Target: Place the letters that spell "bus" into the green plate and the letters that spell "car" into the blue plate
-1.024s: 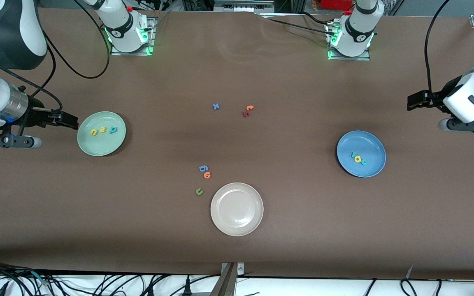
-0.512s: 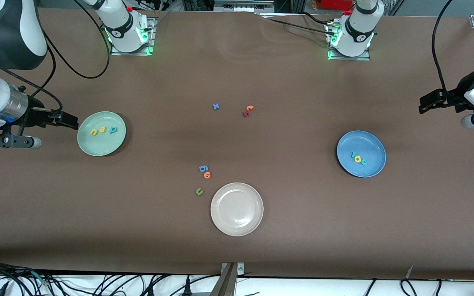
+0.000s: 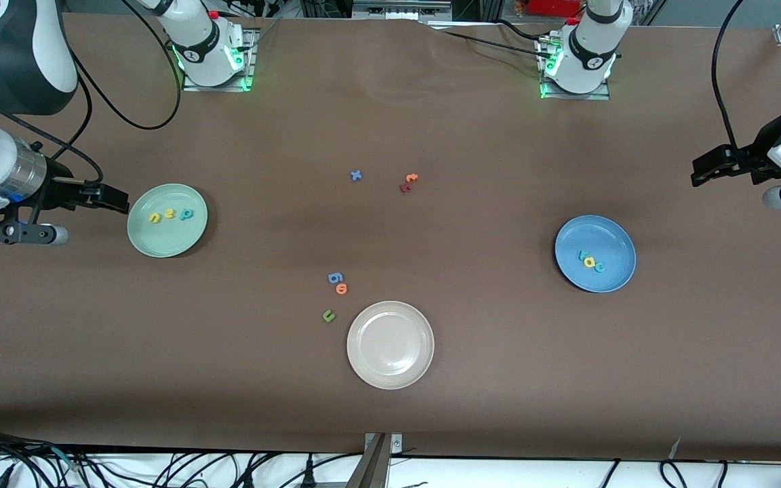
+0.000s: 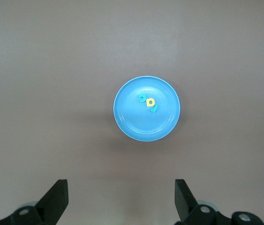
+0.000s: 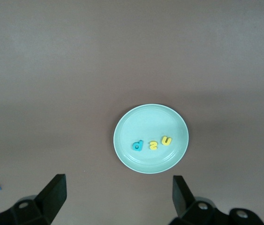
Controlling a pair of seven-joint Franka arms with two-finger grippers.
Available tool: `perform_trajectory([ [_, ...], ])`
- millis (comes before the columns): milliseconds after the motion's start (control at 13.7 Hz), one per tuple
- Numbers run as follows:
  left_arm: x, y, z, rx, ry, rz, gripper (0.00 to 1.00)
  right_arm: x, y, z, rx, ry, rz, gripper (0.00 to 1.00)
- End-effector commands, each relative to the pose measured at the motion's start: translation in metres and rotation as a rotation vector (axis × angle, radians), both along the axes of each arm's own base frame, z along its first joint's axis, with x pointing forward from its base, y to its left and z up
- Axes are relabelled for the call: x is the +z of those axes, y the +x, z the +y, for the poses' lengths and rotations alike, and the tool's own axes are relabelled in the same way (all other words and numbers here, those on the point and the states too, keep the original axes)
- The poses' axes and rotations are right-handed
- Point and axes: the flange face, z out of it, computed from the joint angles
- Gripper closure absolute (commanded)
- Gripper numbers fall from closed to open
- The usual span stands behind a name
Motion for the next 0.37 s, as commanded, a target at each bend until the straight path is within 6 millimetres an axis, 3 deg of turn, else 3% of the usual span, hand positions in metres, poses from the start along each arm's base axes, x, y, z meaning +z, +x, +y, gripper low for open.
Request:
perform_trajectory([
  [0,0.0017,-0.0009,-0.0056,0.019,-0.028,-0.002,0.0,0.0027,0.0026,0.0002,-0.004,0.0,-0.005,0.0],
  [292,0.0005,0.0003,-0.0124,0.006,-0.029,0.0,0.0,0.0027,0.0026,0.0002,-0.004,0.0,-0.005,0.0],
])
